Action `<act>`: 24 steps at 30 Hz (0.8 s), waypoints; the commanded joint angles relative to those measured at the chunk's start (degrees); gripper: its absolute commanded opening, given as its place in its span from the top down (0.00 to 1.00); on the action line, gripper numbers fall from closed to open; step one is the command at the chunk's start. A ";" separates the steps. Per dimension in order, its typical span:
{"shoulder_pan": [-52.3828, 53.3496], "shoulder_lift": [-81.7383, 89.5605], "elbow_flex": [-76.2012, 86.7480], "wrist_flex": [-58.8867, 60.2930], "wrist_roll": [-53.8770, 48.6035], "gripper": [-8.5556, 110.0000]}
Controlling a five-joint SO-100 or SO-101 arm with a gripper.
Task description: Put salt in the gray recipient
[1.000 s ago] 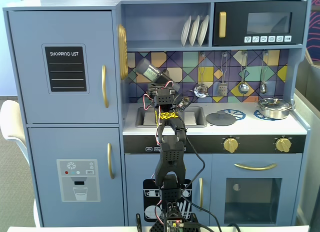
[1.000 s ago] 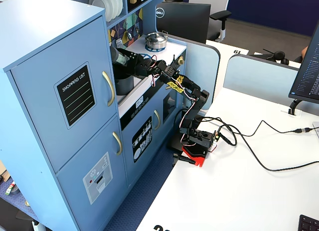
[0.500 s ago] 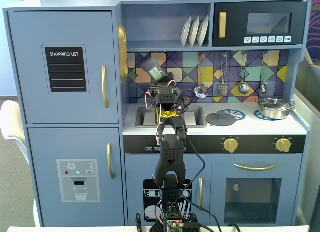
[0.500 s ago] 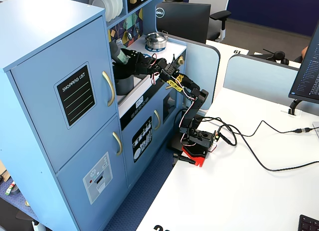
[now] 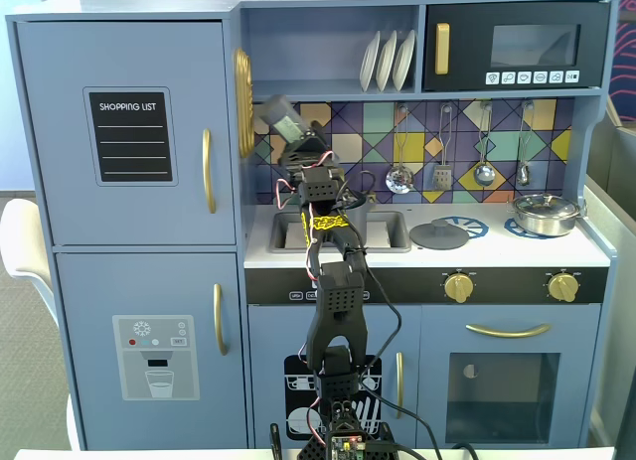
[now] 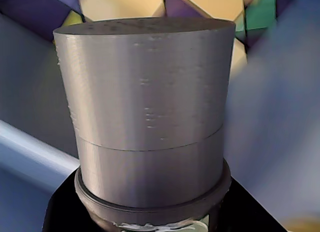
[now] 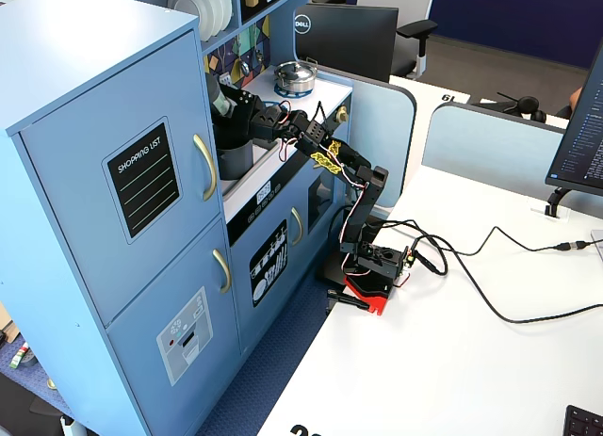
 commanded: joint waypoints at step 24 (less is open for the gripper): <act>4.31 1.58 2.55 0.35 -0.62 0.93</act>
